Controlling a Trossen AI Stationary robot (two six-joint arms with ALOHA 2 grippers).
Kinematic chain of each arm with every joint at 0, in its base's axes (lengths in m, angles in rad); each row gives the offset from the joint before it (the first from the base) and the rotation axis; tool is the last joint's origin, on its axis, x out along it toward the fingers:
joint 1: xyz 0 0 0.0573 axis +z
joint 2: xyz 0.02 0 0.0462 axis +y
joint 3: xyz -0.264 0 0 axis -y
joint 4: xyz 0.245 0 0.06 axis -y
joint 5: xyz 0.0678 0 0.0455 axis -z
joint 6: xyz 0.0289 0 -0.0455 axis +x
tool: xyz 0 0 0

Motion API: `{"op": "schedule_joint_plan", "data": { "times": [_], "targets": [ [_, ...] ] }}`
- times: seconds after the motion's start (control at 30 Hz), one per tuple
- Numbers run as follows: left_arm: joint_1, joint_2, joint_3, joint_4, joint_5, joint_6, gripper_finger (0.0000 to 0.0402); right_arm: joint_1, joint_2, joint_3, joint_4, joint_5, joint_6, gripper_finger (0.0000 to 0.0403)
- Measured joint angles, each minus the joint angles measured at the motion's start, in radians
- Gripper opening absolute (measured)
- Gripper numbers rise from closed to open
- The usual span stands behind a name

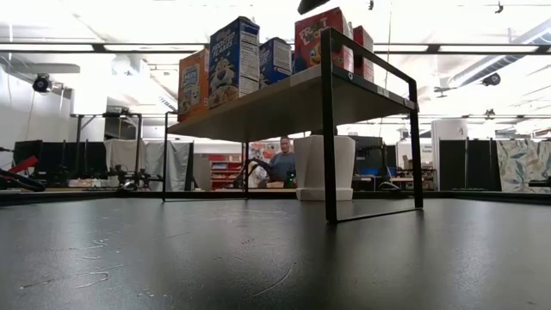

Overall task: Stack cereal on shelf
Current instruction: Put the top red cereal box on the shelf aligned with the other red cereal box

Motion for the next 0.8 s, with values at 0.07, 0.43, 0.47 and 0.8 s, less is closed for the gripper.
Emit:
{"op": "schedule_joint_plan", "data": {
  "times": [0.07,0.43,0.47,0.8],
  "targets": [
    [0.0,0.0,0.0,0.0,0.0,0.0,0.0197,0.0,0.007,-0.003,-0.002,-0.006,0.002,0.0009],
    [0.0,0.0,0.0,0.001,0.0,0.0,0.0197,0.0,0.021,-0.003,-0.006,0.0,0.011,0.0009],
    [0.0,0.0,0.0,0.0,0.0,0.001,0.0197,0.0,0.021,-0.003,-0.005,0.0,0.016,0.0009],
    [0.0,0.0,0.0,0.0,0.001,0.0,0.0197,-0.002,0.021,-0.003,-0.008,0.051,0.058,0.0009]
  ]
}}
